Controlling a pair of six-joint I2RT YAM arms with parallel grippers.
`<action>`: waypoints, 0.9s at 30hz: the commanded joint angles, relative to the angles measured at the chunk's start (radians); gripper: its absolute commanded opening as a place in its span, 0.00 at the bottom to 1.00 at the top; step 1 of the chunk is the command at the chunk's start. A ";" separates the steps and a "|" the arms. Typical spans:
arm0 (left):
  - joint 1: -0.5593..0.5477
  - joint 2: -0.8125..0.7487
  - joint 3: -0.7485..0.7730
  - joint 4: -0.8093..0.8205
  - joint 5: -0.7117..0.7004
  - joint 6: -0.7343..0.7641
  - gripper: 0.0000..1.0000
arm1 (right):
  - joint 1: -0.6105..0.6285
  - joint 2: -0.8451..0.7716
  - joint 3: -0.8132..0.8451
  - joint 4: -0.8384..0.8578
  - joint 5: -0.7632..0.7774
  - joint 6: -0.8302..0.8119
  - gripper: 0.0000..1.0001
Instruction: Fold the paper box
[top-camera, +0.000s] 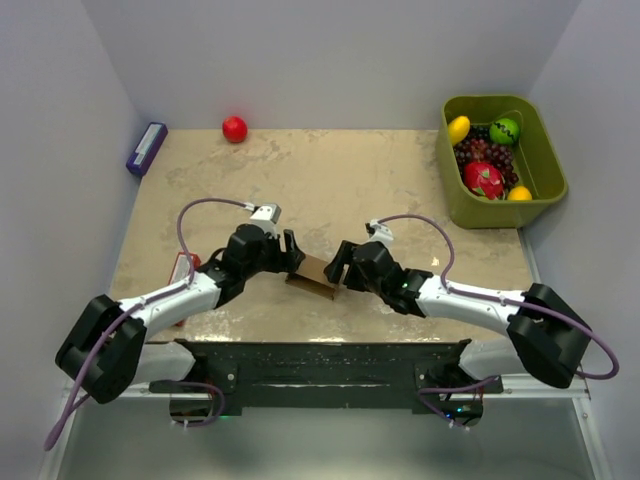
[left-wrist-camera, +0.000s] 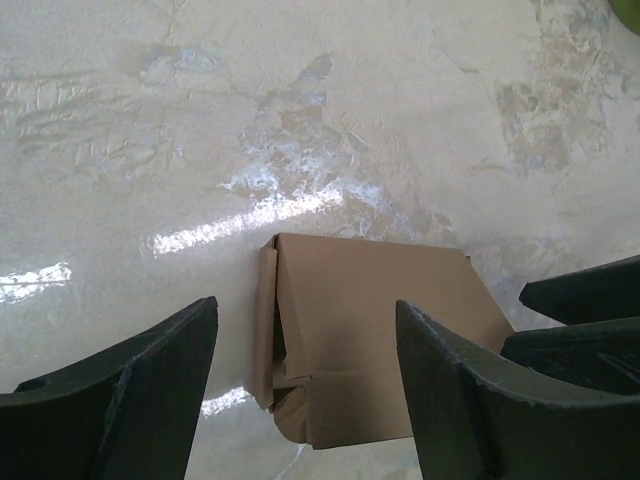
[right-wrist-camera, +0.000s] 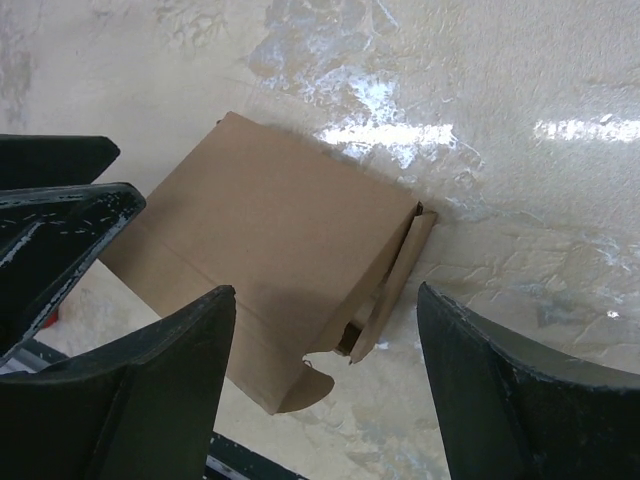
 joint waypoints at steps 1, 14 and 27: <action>0.011 0.019 0.002 0.082 0.048 0.012 0.75 | -0.004 -0.005 -0.018 0.051 -0.004 0.034 0.75; 0.012 0.095 -0.059 0.113 0.032 0.014 0.74 | -0.004 0.047 -0.050 0.066 0.005 0.057 0.63; 0.011 0.118 -0.092 0.123 0.042 0.021 0.69 | -0.004 0.100 -0.059 0.075 0.019 0.060 0.54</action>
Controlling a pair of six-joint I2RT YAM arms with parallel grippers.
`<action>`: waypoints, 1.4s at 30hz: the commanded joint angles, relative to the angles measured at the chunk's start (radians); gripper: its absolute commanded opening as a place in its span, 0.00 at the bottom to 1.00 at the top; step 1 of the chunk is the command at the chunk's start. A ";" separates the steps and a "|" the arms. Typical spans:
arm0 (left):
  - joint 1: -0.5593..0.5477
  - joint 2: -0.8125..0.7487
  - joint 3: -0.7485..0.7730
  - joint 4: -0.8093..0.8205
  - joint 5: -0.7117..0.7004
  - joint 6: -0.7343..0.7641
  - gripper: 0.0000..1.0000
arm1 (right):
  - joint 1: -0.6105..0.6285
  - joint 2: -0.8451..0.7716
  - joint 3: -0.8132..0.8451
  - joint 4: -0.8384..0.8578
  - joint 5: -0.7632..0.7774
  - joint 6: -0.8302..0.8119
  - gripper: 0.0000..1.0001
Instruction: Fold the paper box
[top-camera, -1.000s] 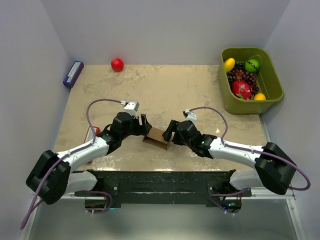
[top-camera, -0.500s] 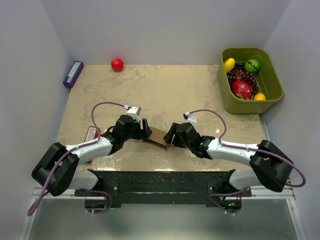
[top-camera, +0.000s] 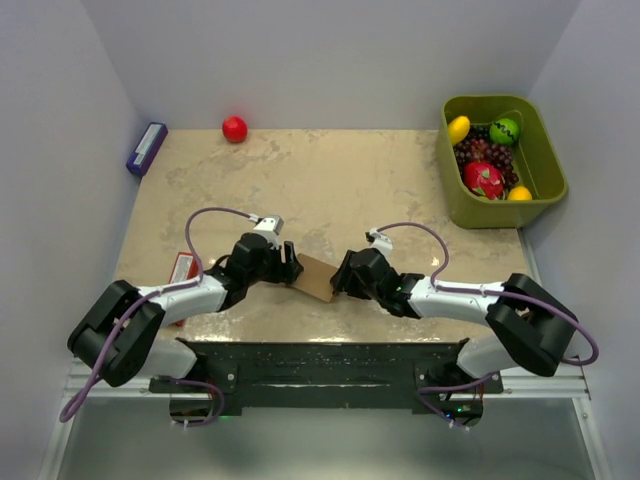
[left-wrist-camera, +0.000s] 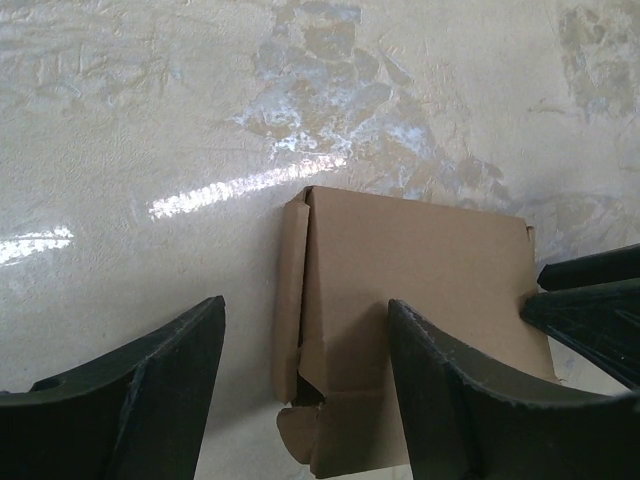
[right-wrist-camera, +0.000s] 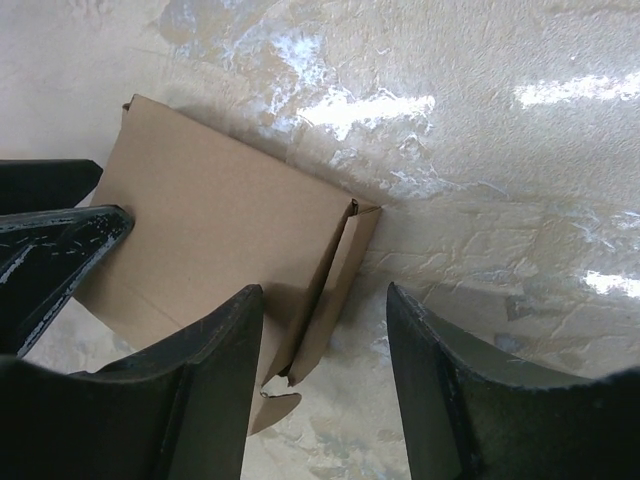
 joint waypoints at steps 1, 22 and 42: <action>0.006 0.002 -0.015 0.022 0.002 0.023 0.68 | -0.002 0.009 -0.004 0.019 0.023 0.007 0.54; 0.006 0.042 -0.027 -0.030 -0.064 0.044 0.45 | -0.003 0.046 0.020 -0.015 0.044 -0.016 0.46; 0.005 0.013 -0.033 -0.044 -0.056 0.044 0.47 | -0.002 0.064 0.040 -0.021 0.015 -0.033 0.42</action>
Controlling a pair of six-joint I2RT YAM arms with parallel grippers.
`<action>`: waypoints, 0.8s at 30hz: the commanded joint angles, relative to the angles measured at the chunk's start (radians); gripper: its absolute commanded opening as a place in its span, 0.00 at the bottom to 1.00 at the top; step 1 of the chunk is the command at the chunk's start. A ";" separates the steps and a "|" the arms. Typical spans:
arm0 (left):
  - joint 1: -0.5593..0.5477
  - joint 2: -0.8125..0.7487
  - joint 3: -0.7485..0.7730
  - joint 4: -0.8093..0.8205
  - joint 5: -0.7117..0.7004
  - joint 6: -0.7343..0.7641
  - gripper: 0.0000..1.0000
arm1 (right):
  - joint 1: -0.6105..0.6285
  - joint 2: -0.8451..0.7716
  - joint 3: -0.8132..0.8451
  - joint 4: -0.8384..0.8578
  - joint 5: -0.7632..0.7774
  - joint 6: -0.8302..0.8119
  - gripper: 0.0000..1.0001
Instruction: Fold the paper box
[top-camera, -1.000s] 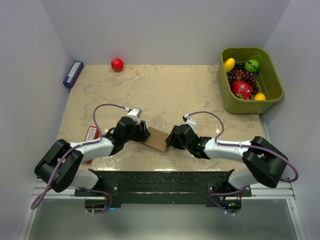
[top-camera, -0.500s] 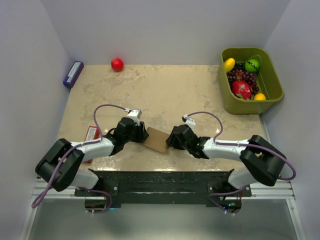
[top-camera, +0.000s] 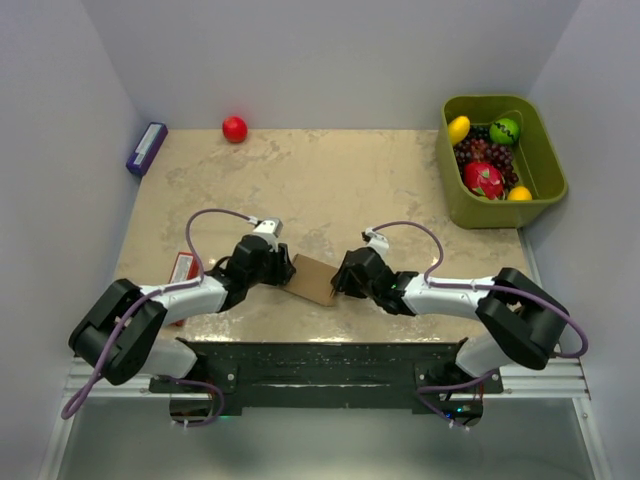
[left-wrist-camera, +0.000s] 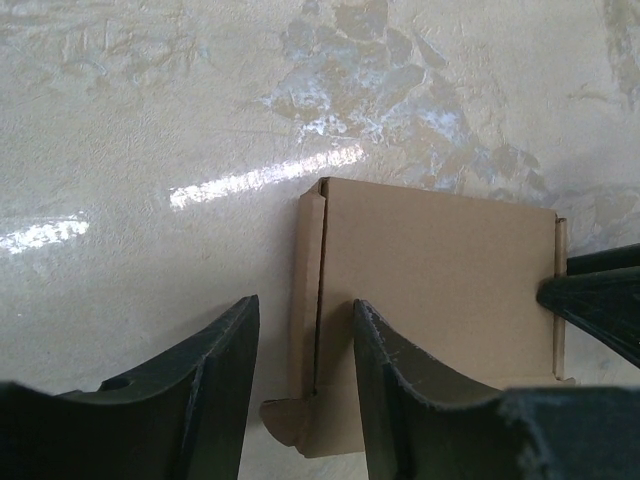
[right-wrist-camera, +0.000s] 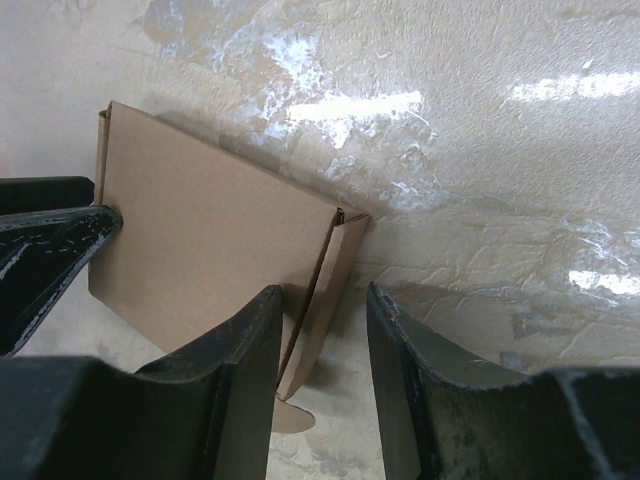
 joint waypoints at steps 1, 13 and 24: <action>0.006 -0.006 -0.020 -0.036 -0.018 0.023 0.47 | -0.003 0.001 0.013 -0.020 0.000 -0.018 0.43; 0.014 -0.181 0.088 -0.154 0.044 -0.020 0.82 | -0.035 -0.007 -0.048 0.065 -0.090 0.032 0.38; 0.071 -0.267 0.071 -0.177 0.137 -0.058 0.92 | -0.078 0.026 -0.117 0.154 -0.156 0.074 0.13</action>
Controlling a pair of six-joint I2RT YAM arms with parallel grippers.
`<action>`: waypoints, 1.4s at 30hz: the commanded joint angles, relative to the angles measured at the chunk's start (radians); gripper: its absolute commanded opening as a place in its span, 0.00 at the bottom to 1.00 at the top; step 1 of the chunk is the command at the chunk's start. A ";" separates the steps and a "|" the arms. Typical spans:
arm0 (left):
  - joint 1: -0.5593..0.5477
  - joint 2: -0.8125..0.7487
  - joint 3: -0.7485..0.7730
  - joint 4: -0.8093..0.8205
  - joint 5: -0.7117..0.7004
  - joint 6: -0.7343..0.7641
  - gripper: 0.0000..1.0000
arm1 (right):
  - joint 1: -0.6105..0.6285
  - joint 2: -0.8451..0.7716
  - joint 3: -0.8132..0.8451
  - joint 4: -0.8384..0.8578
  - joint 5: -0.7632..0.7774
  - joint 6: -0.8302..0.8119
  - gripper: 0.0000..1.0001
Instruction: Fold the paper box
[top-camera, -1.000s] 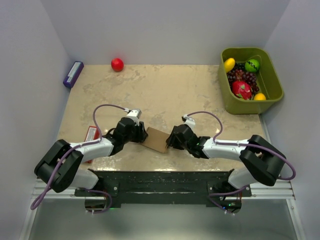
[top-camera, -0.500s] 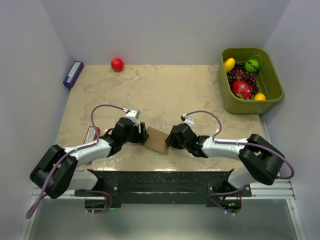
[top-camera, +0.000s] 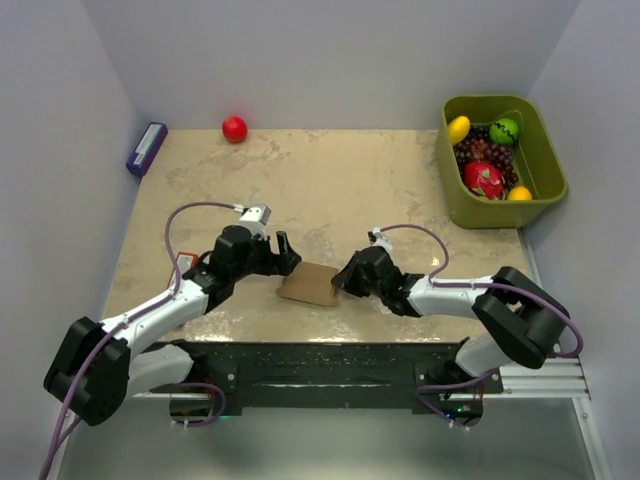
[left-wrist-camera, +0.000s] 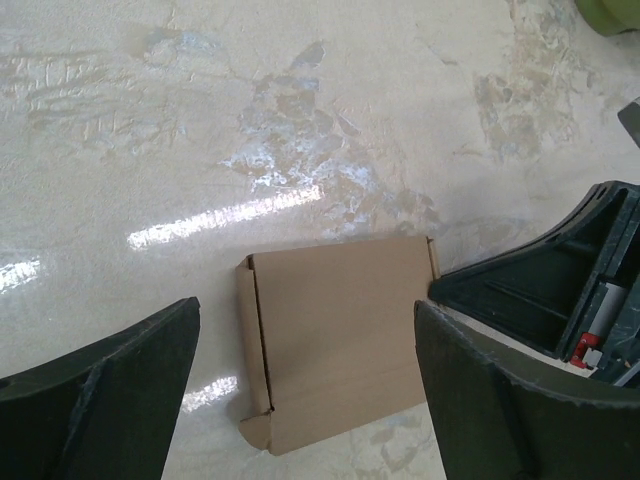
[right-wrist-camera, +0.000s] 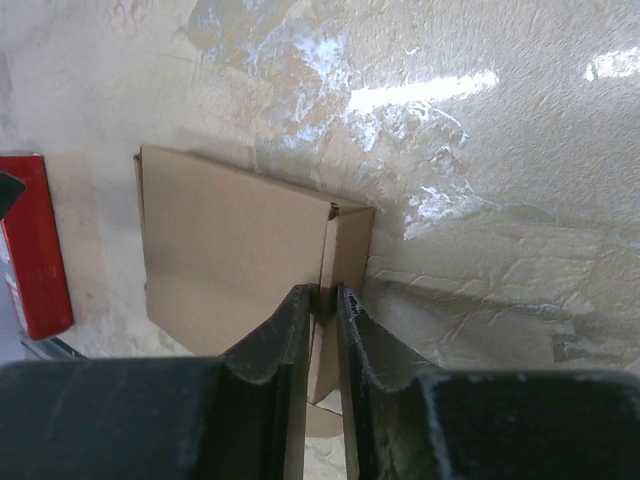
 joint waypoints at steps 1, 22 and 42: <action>0.030 -0.037 0.004 -0.004 0.062 -0.031 0.93 | -0.017 0.018 -0.059 -0.009 -0.017 0.018 0.12; 0.056 0.046 -0.129 0.139 0.165 -0.146 0.94 | -0.051 -0.025 -0.157 0.006 0.004 0.045 0.00; 0.056 0.190 -0.111 0.369 0.346 -0.222 0.40 | -0.053 -0.057 -0.100 -0.040 0.050 -0.062 0.00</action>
